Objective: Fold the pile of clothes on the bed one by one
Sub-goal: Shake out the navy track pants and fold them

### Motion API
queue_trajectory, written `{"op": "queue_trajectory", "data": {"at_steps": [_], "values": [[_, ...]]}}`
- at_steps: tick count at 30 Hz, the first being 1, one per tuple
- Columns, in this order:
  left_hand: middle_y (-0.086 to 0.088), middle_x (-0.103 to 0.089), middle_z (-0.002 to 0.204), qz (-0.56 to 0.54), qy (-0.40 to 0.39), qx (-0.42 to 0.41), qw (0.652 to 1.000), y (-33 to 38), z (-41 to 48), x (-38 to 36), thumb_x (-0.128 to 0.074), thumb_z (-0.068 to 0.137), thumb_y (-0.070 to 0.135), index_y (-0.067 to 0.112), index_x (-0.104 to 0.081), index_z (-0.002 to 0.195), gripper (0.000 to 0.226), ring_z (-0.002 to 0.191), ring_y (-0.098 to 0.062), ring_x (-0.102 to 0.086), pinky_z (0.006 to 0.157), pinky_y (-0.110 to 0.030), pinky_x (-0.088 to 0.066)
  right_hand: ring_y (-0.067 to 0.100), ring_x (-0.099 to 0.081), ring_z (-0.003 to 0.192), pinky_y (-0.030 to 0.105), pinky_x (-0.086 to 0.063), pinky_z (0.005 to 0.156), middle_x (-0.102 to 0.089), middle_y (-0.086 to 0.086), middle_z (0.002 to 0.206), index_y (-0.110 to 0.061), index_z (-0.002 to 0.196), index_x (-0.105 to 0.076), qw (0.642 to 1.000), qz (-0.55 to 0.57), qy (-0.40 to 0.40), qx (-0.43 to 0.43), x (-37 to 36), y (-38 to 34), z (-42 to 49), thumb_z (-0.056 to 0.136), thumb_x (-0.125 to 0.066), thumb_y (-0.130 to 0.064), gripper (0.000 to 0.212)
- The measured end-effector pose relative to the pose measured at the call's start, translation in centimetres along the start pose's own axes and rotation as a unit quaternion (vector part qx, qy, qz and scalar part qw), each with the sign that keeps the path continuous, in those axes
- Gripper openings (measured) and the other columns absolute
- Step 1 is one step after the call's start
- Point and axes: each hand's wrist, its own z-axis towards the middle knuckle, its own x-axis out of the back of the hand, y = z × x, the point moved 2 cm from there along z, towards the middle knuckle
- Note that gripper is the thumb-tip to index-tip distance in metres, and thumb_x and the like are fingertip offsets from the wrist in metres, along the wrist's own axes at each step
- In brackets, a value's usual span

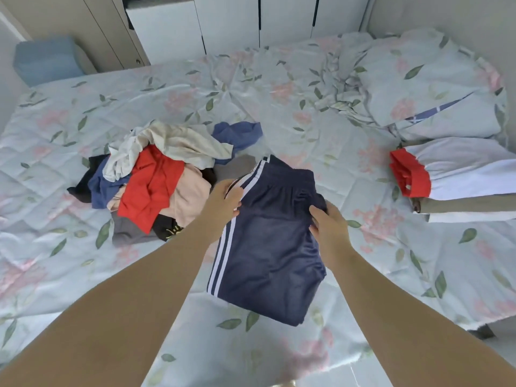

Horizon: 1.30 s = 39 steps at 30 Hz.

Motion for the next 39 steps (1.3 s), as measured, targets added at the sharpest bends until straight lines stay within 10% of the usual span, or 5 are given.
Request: {"op": "queue_trajectory", "data": {"at_steps": [4, 13, 20, 28, 39], "values": [[0.001, -0.022, 0.153, 0.134, -0.001, 0.041, 0.990, -2.4, 5.4, -2.2, -0.054, 0.096, 0.023, 0.020, -0.015, 0.151, 0.068, 0.139, -0.020, -0.029, 0.114, -0.034, -0.026, 0.020, -0.032, 0.137, 0.039, -0.030, 0.111, -0.025, -0.006, 0.152, -0.027, 0.151, -0.013, 0.994, -0.110, -0.010, -0.003, 0.1, 2.0, 6.2, 0.092, -0.056, -0.019, 0.073], [-0.004, -0.022, 0.153, 0.314, -0.036, 0.138, 0.939, -15.4, 7.5, -3.3, -0.063, 0.089, 0.025, 0.014, -0.020, 0.149, 0.075, 0.138, -0.023, -0.029, 0.106, -0.029, -0.027, 0.027, -0.045, 0.082, 0.036, -0.044, 0.074, -0.045, 0.005, 0.103, -0.018, 0.103, -0.038, 0.931, -0.305, 0.016, -0.198, 2.7, 15.3, 11.8, 0.057, -0.052, -0.040, 0.053], [-0.009, -0.013, 0.153, 0.468, -0.044, 0.283, 0.836, -23.3, 6.1, -1.7, -0.069, 0.079, 0.047, 0.023, 0.006, 0.151, 0.106, 0.135, -0.037, -0.025, 0.108, -0.052, -0.028, 0.033, -0.035, 0.129, 0.046, -0.040, 0.100, -0.033, 0.011, 0.142, -0.012, 0.145, -0.018, 0.892, -0.368, 0.092, -0.245, 3.0, 20.5, 9.4, 0.077, -0.072, -0.041, 0.091], [-0.011, -0.056, 0.121, 0.294, -0.027, 0.229, 0.928, -25.7, 3.3, -2.6, -0.059, 0.090, 0.021, 0.013, -0.033, 0.134, 0.052, 0.108, -0.035, -0.053, 0.089, -0.040, -0.042, 0.031, -0.053, 0.112, 0.035, -0.043, 0.083, -0.051, 0.005, 0.131, -0.013, 0.140, -0.027, 0.912, -0.388, 0.066, -0.117, 3.6, 22.2, 8.1, 0.087, -0.055, -0.007, 0.060], [-0.003, -0.066, 0.106, 0.283, -0.132, 0.358, 0.880, -29.4, -6.0, 0.6, -0.069, 0.080, 0.025, 0.018, -0.062, 0.111, 0.033, 0.097, -0.025, -0.060, 0.085, -0.034, -0.047, 0.029, -0.058, 0.078, 0.035, -0.047, 0.068, -0.060, 0.011, 0.083, -0.005, 0.099, -0.051, 0.909, -0.365, 0.016, -0.199, 7.4, 26.5, 1.0, 0.065, -0.065, -0.009, 0.037]]}}
